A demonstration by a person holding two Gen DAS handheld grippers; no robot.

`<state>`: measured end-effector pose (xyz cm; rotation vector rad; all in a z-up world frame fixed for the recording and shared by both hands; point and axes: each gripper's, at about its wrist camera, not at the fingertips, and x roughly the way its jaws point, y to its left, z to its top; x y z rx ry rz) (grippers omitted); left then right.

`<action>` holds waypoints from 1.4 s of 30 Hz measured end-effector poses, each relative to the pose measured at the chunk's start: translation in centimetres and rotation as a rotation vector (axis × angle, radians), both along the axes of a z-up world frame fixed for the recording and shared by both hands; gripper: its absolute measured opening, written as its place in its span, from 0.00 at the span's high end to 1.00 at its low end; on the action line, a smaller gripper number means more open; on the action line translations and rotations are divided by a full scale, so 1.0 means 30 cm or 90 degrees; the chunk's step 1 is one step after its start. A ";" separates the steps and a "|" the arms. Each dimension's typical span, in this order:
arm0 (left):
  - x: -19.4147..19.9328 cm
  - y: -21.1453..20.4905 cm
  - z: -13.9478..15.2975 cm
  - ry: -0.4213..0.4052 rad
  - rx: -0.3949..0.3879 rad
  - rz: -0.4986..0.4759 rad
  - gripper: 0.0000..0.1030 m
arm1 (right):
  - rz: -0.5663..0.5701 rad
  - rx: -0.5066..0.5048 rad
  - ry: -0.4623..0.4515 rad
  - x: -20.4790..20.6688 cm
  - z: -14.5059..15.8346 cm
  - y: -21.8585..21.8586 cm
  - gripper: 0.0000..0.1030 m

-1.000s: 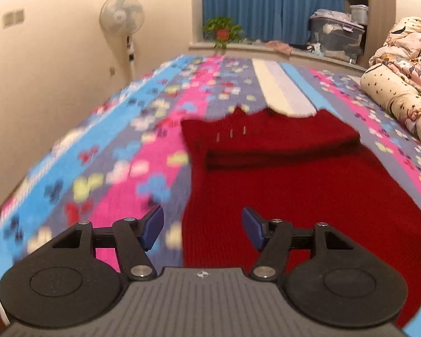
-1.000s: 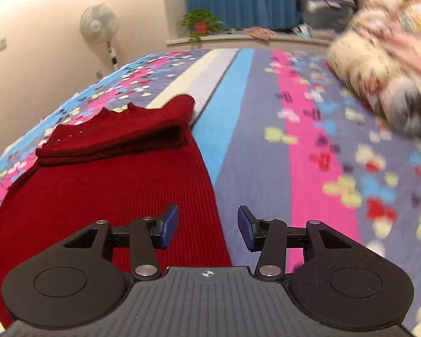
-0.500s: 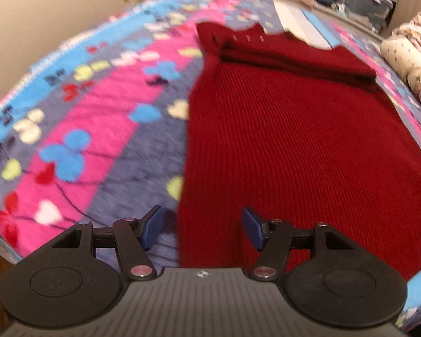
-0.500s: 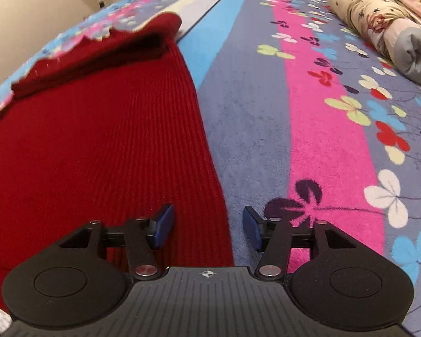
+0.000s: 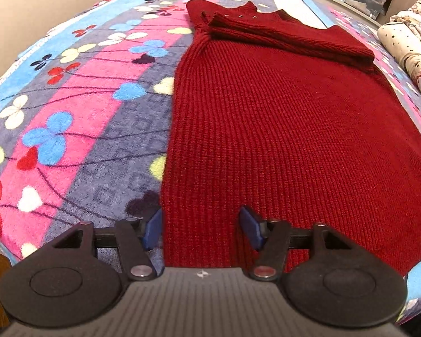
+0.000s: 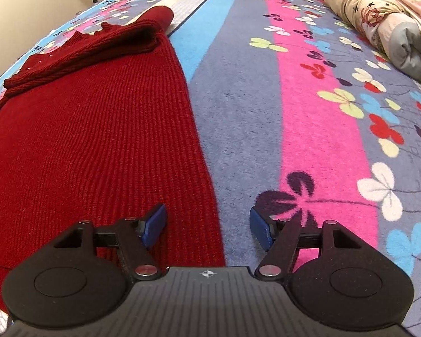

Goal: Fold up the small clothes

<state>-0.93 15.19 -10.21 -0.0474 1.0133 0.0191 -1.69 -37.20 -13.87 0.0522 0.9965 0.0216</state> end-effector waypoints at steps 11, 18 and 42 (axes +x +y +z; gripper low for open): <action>-0.008 -0.008 0.000 -0.002 0.010 -0.009 0.37 | 0.003 -0.005 0.002 0.002 0.002 0.008 0.35; -0.007 -0.006 -0.002 -0.002 0.011 -0.009 0.37 | 0.006 -0.011 0.003 0.004 -0.001 0.013 0.35; -0.007 -0.009 -0.003 -0.003 0.013 -0.009 0.37 | 0.009 -0.016 0.000 0.002 0.001 0.019 0.36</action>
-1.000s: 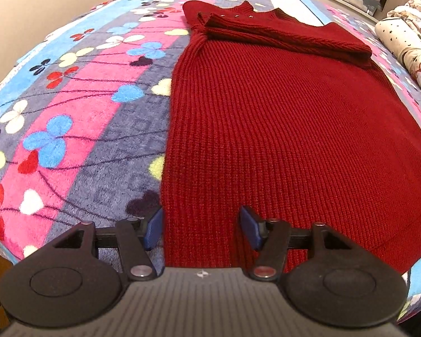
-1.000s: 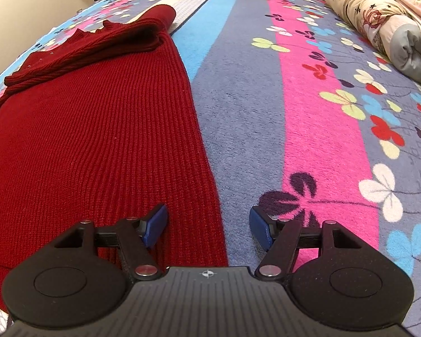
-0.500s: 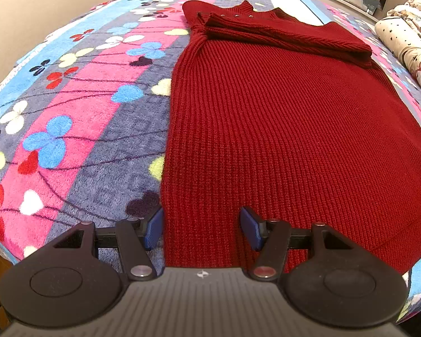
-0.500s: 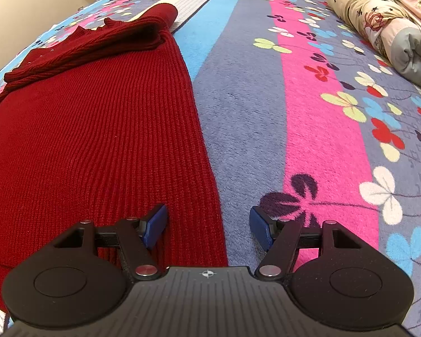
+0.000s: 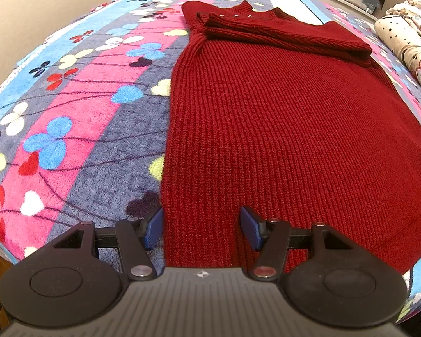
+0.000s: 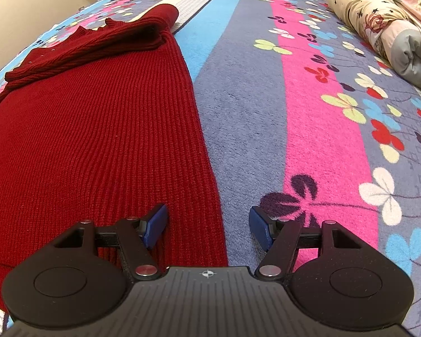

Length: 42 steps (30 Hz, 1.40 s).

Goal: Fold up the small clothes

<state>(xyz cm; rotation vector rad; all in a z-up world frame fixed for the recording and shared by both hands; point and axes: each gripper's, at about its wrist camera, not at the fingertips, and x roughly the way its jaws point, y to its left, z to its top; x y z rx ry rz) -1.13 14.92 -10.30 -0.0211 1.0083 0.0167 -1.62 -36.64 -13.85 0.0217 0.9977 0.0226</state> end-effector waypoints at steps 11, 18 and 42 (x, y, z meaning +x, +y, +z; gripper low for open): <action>-0.003 0.013 0.004 0.001 -0.016 -0.002 0.48 | 0.015 0.011 -0.002 0.000 0.001 0.012 0.53; -0.023 0.052 0.060 -0.044 -0.045 0.012 0.85 | -0.023 0.059 -0.030 0.005 0.046 -0.040 0.84; -0.018 0.057 0.017 -0.008 -0.068 0.009 0.87 | -0.013 0.098 0.002 0.028 -0.003 -0.033 0.79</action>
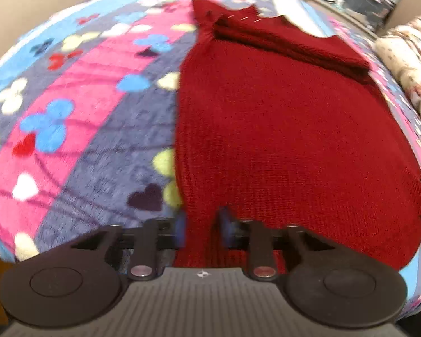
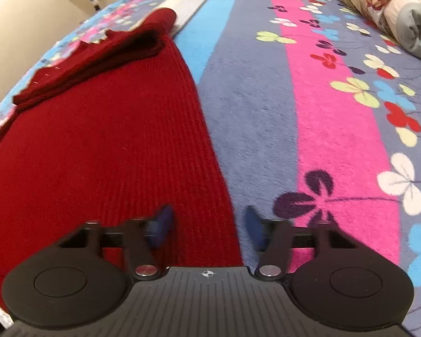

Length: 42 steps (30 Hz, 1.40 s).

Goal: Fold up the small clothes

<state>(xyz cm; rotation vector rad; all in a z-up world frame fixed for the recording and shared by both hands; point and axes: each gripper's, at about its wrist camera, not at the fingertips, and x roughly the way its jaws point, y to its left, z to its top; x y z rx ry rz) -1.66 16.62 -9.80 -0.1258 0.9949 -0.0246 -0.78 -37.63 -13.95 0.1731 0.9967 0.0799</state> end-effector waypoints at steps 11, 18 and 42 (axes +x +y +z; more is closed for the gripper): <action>-0.005 0.021 -0.014 0.027 -0.088 0.010 0.78 | -0.034 0.036 0.013 0.001 -0.003 -0.041 0.76; -0.010 -0.002 -0.008 0.002 -0.044 0.000 0.87 | -0.003 0.012 0.002 0.007 -0.001 -0.011 0.87; -0.478 0.100 0.605 -0.359 -0.136 -0.158 0.91 | 0.024 0.269 -0.302 -0.373 0.559 -0.131 0.95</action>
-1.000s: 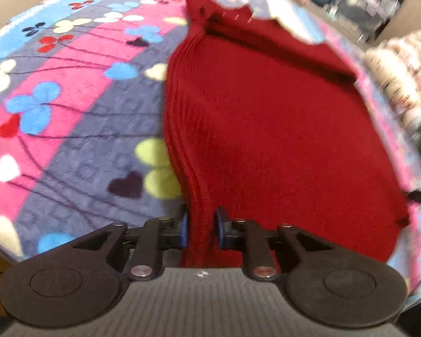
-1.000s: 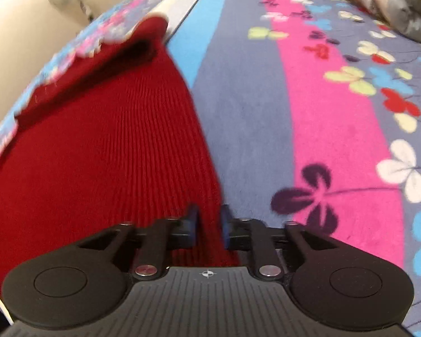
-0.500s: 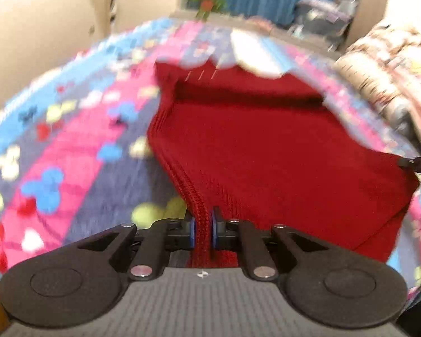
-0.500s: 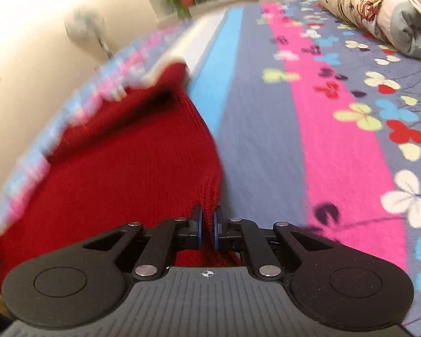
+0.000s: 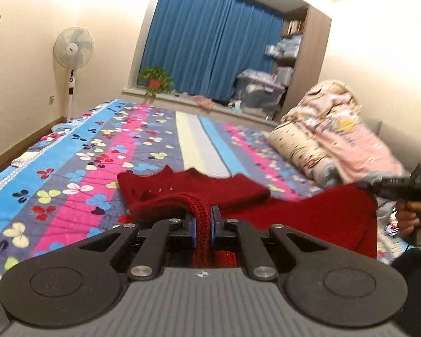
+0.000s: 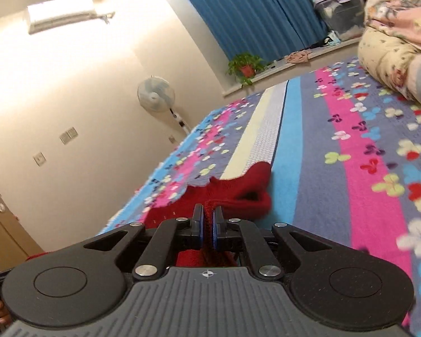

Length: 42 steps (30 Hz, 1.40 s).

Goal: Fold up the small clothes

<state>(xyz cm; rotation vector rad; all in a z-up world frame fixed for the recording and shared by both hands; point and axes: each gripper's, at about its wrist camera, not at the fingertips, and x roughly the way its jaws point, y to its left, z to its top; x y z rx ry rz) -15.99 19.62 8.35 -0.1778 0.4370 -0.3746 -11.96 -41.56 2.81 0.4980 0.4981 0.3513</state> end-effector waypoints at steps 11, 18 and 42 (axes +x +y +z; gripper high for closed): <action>0.296 0.145 -0.122 0.139 -0.068 0.074 0.91 | -0.070 0.008 0.120 0.144 -0.139 -0.109 0.95; 0.728 0.154 -0.378 0.323 -0.031 0.152 0.90 | -0.084 -0.099 0.236 0.481 -0.344 -0.003 0.95; 0.587 0.237 -0.314 0.165 0.117 0.168 0.26 | -0.152 -0.170 0.191 0.386 -0.312 -0.088 0.88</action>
